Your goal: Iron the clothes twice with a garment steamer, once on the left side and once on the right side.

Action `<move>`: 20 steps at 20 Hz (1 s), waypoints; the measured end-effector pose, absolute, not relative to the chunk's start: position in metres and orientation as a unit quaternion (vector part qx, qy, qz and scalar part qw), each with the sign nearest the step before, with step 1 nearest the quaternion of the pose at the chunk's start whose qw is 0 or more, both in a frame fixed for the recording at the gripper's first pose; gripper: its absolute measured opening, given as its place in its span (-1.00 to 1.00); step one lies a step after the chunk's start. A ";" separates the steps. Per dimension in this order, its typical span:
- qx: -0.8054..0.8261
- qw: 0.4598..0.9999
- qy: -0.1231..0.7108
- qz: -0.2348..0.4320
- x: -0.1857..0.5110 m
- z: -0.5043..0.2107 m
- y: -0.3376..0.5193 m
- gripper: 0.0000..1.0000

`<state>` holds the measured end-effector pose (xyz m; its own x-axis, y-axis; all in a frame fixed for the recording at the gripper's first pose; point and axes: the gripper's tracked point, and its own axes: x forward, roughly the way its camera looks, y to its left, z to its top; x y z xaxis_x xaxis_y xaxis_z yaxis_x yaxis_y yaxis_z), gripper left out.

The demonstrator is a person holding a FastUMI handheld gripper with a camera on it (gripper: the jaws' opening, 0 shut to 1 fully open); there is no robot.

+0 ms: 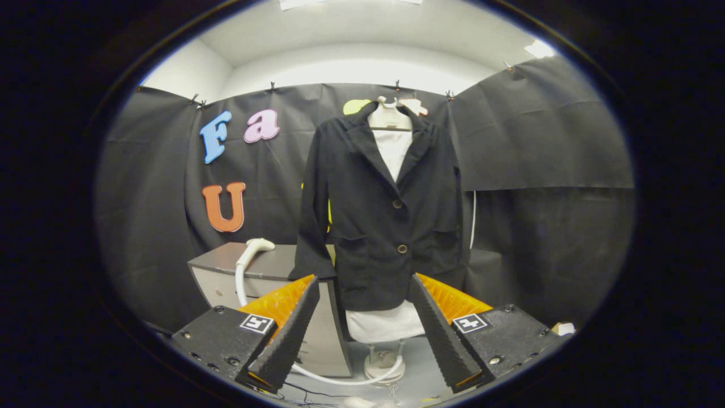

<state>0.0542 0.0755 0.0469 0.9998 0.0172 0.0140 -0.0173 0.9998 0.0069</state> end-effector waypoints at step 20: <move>-0.013 0.966 0.186 0.180 0.348 0.009 0.412 1.00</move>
